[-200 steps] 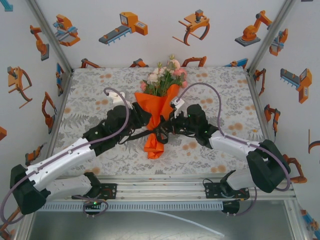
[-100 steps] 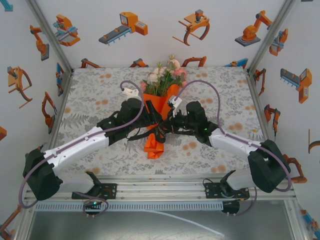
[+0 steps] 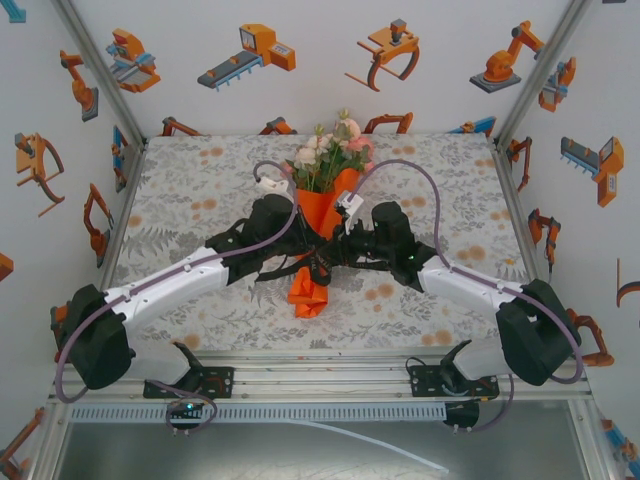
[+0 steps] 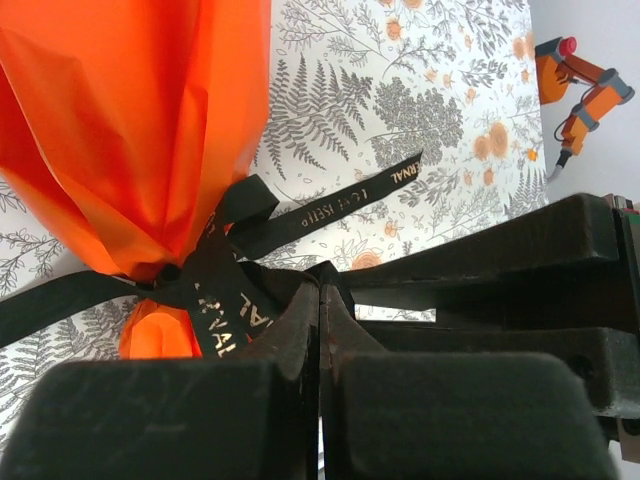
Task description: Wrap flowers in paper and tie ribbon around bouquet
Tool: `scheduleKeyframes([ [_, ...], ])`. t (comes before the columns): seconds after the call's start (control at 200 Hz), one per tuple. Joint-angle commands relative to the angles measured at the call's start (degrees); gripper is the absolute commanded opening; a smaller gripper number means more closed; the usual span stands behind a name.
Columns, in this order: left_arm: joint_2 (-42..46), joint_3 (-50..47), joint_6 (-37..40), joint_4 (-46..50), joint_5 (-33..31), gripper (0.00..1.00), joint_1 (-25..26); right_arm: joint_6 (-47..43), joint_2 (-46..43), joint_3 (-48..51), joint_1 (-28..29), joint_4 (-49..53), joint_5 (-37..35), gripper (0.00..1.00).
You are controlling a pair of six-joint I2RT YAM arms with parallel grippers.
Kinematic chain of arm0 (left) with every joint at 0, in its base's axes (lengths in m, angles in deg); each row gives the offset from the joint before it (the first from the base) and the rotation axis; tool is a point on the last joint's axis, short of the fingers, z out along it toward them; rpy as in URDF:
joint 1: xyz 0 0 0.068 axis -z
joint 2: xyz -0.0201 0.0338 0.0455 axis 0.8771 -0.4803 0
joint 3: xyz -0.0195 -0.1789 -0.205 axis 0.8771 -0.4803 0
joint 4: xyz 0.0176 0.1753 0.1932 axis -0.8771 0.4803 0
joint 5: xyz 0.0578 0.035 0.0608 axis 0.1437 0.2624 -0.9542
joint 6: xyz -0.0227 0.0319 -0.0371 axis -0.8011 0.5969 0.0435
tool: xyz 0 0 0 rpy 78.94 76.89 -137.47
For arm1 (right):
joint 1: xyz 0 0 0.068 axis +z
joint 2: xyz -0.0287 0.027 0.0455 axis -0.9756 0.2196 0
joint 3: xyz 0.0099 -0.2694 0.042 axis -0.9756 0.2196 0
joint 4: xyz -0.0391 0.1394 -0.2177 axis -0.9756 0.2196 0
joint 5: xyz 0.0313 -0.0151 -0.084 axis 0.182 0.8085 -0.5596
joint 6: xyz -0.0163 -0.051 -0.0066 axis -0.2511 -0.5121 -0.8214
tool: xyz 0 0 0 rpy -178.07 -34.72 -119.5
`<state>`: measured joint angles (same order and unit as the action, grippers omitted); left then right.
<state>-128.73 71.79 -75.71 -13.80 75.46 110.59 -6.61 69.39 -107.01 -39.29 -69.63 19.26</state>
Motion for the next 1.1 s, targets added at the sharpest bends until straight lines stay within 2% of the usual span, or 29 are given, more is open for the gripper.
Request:
scheduleKeyframes([
  [0.0, 0.0, 1.8, 0.2, -0.7, 0.6, 0.00, -0.3, 4.3, -3.1, -1.0, 0.2, 2.9, -6.1, 0.38],
  [0.13, -1.2, 2.3, 0.0, -0.3, 1.1, 0.00, -0.3, 10.5, -6.2, 1.3, 2.6, 3.1, -10.3, 0.49],
  [0.285, -1.0, 2.2, -0.1, -0.3, 0.4, 0.00, -0.3, 16.2, -10.1, 5.2, 5.7, 3.3, -16.8, 0.53],
  [0.421, -0.4, 2.2, 0.0, -0.1, -0.8, 0.00, -0.3, 18.1, -10.4, 6.3, 8.9, 6.4, -19.7, 0.55],
  [0.516, -0.1, 2.3, 0.0, 0.0, -0.9, 0.00, -0.5, 19.8, -10.2, 8.3, 9.9, 5.0, -20.7, 0.54],
  [0.676, 0.0, 2.3, 0.3, 0.2, -1.5, 0.00, -0.5, 21.9, -8.9, 8.3, 10.5, 3.4, -17.7, 0.38],
  [0.866, -0.3, 2.5, 0.8, 0.5, -1.9, 0.00, -0.6, 21.8, -9.7, 8.4, 11.9, 5.1, -17.5, 0.33],
  [0.986, 0.0, 2.4, 1.2, 0.9, -2.5, 0.00, -1.1, 21.3, -10.9, 8.5, 12.2, 6.2, -18.6, 0.13],
  [1.091, 0.8, 2.2, 1.9, 1.1, -2.5, 0.00, -2.1, 18.4, -13.3, 7.0, 12.2, 8.7, -20.8, 0.00],
])
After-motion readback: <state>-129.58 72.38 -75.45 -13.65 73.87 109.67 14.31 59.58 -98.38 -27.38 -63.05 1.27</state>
